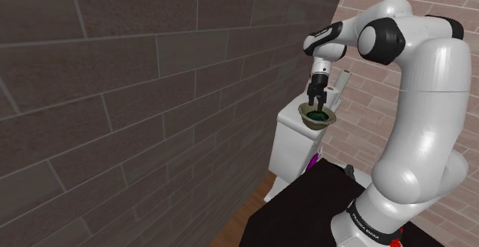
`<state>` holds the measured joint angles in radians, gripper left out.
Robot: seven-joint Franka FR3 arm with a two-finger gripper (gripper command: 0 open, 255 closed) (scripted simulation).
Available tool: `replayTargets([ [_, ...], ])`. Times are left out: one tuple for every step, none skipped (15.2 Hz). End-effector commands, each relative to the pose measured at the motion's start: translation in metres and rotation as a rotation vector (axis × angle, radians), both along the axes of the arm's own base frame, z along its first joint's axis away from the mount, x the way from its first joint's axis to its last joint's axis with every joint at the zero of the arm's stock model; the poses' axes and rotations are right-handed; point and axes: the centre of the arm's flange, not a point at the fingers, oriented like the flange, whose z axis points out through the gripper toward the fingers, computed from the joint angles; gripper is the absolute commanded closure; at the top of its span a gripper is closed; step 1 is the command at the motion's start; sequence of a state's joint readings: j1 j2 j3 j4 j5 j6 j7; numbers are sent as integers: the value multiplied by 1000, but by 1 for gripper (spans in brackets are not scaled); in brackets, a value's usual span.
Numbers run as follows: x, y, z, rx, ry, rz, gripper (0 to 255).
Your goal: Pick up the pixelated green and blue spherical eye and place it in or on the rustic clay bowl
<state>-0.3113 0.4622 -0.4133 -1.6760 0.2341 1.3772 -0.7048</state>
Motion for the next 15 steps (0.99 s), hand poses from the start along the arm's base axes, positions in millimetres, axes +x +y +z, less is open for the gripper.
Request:
replayTargets([
  [-4,6,-9,-1,0,0,0],
  [-7,8,-13,-1,0,0,0],
  [-8,10,-15,-1,0,0,0],
  [-8,10,-15,-1,0,0,0],
  [-8,10,-15,-1,0,0,0],
  [-8,10,-15,-1,0,0,0],
  [-8,10,-15,-1,0,0,0],
  [-8,10,-15,-1,0,0,0],
  [-8,10,-15,-1,0,0,0],
  [-8,10,-15,-1,0,0,0],
  [-8,9,-16,-1,0,0,255],
  [-8,9,-15,-1,0,0,255],
  [-10,9,-14,-2,0,0,255],
  [-10,9,-14,-2,0,0,255],
  [-10,8,-13,-2,0,0,255],
])
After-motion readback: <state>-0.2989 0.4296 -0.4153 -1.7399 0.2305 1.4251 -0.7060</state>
